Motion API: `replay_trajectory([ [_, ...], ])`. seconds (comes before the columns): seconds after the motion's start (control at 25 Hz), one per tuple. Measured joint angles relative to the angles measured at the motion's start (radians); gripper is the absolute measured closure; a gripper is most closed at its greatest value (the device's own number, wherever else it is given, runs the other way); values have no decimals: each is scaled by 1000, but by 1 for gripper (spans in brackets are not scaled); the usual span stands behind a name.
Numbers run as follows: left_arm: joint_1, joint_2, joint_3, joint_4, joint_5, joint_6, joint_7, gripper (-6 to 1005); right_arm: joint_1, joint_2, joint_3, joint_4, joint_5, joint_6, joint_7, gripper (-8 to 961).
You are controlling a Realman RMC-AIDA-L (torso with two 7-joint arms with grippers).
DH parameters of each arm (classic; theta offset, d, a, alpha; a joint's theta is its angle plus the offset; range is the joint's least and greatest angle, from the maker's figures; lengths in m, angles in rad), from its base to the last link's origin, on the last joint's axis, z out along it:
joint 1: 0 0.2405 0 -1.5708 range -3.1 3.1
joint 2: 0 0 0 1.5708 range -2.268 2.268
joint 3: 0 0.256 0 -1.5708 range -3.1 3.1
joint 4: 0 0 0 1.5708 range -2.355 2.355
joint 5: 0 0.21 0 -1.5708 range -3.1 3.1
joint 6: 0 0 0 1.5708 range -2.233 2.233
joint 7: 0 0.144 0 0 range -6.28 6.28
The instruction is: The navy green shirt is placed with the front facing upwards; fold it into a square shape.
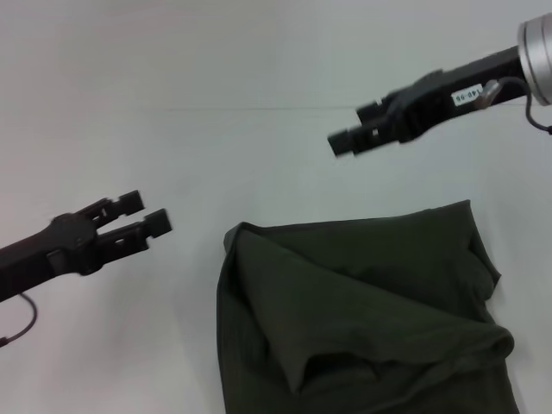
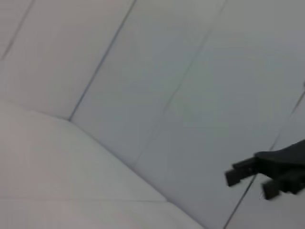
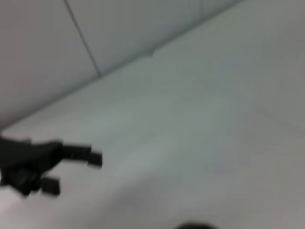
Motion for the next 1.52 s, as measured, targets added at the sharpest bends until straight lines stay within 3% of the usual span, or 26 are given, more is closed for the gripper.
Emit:
replay_trajectory([
  [0.12, 22, 0, -14, 13, -1, 6, 0, 51, 73, 13, -5, -44, -115, -130, 71, 289],
  [0.24, 30, -1, -39, 16, -4, 34, 1, 51, 158, 31, -27, -53, -231, -232, 103, 93],
  [0.44, 34, -1, -54, 18, -5, 56, 7, 51, 222, 45, -107, -53, -299, -298, 149, 25],
  [0.8, 40, -2, -55, 14, -6, 57, 36, 52, 247, 46, -229, -5, -186, -313, 238, 35],
  [1.28, 62, -11, -66, 12, -7, 50, 75, 52, 357, 36, -356, 284, -83, -227, 274, 39],
  [1.52, 57, -11, -66, 11, -8, 46, 79, 51, 394, 39, -364, 318, -86, -213, 282, 41],
])
